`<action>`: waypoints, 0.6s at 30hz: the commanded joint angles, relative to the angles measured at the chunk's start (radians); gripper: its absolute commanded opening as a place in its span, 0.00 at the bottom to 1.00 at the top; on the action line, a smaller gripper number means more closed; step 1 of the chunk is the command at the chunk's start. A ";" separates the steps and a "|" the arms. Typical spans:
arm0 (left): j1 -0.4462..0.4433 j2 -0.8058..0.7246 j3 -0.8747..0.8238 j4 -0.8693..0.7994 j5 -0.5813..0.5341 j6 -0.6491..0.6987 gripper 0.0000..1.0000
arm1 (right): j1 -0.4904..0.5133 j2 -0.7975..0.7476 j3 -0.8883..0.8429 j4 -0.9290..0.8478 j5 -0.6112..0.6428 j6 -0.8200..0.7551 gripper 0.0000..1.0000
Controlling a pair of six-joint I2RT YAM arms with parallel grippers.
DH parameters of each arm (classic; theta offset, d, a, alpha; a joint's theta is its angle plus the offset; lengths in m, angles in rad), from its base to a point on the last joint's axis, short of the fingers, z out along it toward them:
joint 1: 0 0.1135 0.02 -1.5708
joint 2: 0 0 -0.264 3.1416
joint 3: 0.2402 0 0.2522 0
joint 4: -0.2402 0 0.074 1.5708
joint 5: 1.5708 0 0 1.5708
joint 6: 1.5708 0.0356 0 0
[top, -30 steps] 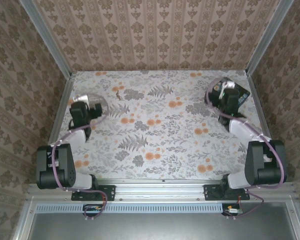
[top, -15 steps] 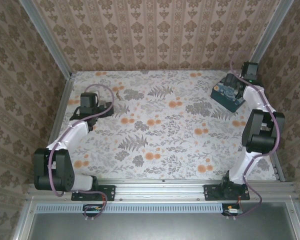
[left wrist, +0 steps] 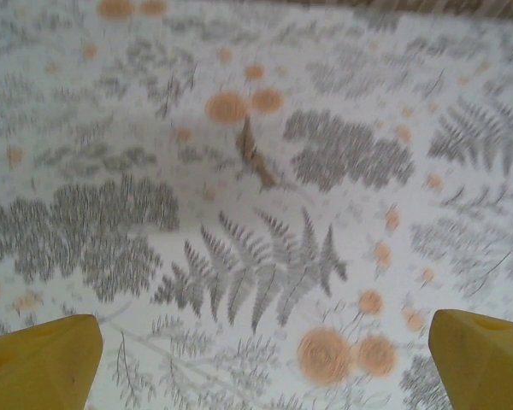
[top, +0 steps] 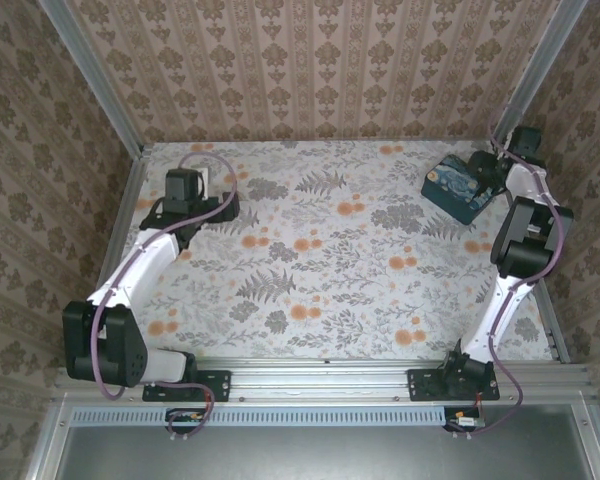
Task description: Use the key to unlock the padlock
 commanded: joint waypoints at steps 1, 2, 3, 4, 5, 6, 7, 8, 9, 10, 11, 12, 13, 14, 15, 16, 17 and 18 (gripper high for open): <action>-0.020 0.016 0.076 -0.053 0.030 0.009 1.00 | 0.008 0.051 0.050 -0.044 -0.111 -0.033 1.00; -0.028 0.014 0.087 -0.058 0.030 0.011 1.00 | 0.008 0.059 0.050 -0.042 -0.121 -0.040 1.00; -0.038 0.010 0.097 -0.061 0.027 0.016 1.00 | 0.008 0.064 0.045 -0.039 -0.138 -0.053 1.00; -0.046 0.007 0.108 -0.067 0.019 0.022 1.00 | 0.008 0.067 0.041 -0.044 -0.146 -0.064 1.00; -0.051 0.003 0.116 -0.071 0.013 0.026 1.00 | 0.007 0.066 0.032 -0.047 -0.158 -0.076 0.99; -0.056 -0.001 0.122 -0.073 0.008 0.031 1.00 | 0.007 0.062 0.016 -0.045 -0.178 -0.089 0.99; -0.058 -0.003 0.126 -0.074 0.000 0.032 1.00 | 0.008 0.052 -0.006 -0.043 -0.206 -0.100 0.98; -0.058 -0.004 0.132 -0.078 -0.001 0.029 1.00 | 0.010 0.042 -0.030 -0.033 -0.234 -0.111 0.97; -0.058 -0.004 0.140 -0.083 -0.002 0.026 1.00 | 0.015 0.024 -0.057 -0.022 -0.266 -0.130 0.95; -0.059 -0.005 0.150 -0.087 -0.002 0.024 1.00 | 0.022 0.005 -0.088 -0.013 -0.290 -0.143 0.94; -0.059 -0.004 0.157 -0.090 0.000 0.025 1.00 | 0.031 -0.010 -0.116 -0.012 -0.313 -0.157 0.93; -0.061 -0.003 0.164 -0.089 -0.001 0.024 1.00 | 0.046 -0.033 -0.137 -0.030 -0.316 -0.200 0.91; -0.063 -0.001 0.170 -0.091 -0.004 0.024 1.00 | 0.075 -0.057 -0.155 -0.060 -0.272 -0.234 0.91; -0.065 -0.001 0.174 -0.092 -0.008 0.025 1.00 | 0.100 -0.078 -0.167 -0.093 -0.253 -0.261 0.92; -0.066 -0.001 0.178 -0.096 -0.014 0.021 1.00 | 0.125 -0.105 -0.183 -0.125 -0.253 -0.293 0.92; -0.069 0.001 0.182 -0.101 -0.018 0.015 1.00 | 0.153 -0.129 -0.202 -0.149 -0.245 -0.309 0.92; -0.070 0.003 0.183 -0.106 -0.019 0.011 1.00 | 0.175 -0.150 -0.218 -0.166 -0.240 -0.316 0.92; -0.072 0.006 0.184 -0.112 -0.019 0.009 1.00 | 0.203 -0.174 -0.239 -0.177 -0.239 -0.321 0.92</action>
